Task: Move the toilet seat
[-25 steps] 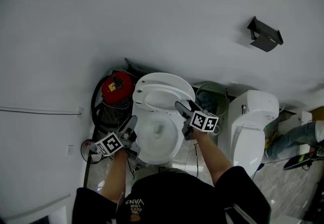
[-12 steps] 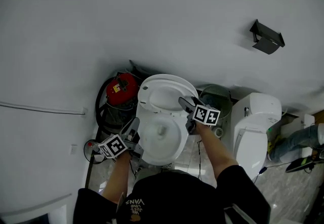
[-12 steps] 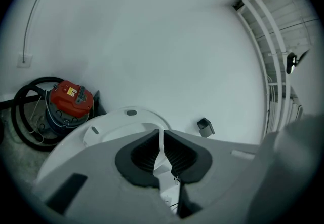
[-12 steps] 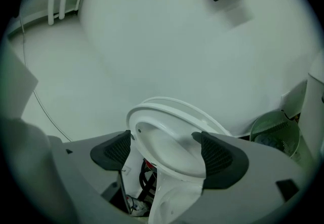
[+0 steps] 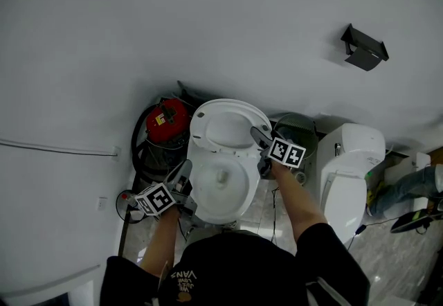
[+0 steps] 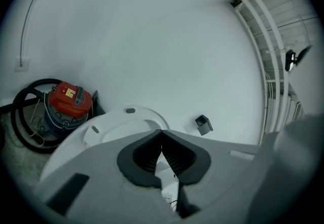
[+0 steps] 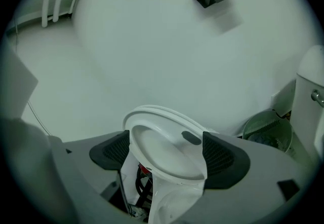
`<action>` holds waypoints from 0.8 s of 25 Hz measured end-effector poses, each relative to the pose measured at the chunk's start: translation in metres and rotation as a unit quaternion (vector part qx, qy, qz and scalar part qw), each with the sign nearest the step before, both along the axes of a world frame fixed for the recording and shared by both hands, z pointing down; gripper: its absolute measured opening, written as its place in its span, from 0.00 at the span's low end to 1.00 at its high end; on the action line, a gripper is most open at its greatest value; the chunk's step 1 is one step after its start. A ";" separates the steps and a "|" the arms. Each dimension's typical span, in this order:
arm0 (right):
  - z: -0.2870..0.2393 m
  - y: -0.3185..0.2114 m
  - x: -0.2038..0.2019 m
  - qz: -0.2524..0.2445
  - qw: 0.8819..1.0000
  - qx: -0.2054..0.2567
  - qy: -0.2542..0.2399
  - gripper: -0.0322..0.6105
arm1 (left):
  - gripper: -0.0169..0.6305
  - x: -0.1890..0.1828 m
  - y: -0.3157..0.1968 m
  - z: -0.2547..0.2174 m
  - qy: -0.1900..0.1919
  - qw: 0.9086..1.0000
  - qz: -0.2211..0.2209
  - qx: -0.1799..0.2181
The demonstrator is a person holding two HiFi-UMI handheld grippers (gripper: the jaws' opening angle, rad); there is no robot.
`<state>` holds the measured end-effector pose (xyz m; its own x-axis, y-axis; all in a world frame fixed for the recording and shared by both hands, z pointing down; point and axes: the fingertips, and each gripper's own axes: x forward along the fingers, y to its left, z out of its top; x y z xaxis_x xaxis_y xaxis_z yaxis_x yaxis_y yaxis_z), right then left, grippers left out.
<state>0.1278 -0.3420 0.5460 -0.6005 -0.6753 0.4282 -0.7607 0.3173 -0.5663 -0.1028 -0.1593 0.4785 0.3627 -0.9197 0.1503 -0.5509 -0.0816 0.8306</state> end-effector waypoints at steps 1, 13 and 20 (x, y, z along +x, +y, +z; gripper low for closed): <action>-0.001 0.002 0.002 0.003 1.000 0.001 -0.001 0.72 | 0.03 0.000 0.000 0.000 0.001 1.000 0.002 0.001; -0.065 0.034 0.010 0.054 0.995 0.068 -0.047 0.69 | 0.03 0.008 -0.005 -0.017 -0.011 0.999 0.045 0.013; -0.103 0.072 0.003 0.059 0.990 0.122 -0.026 0.55 | 0.03 0.006 0.002 -0.035 -0.031 0.996 0.072 0.030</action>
<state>0.1310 -0.2698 0.4429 -0.5291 -0.8211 0.2139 -0.7717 0.3609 -0.5237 -0.0970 -0.1571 0.4431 0.4829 -0.8669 0.1235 -0.5802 -0.2111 0.7866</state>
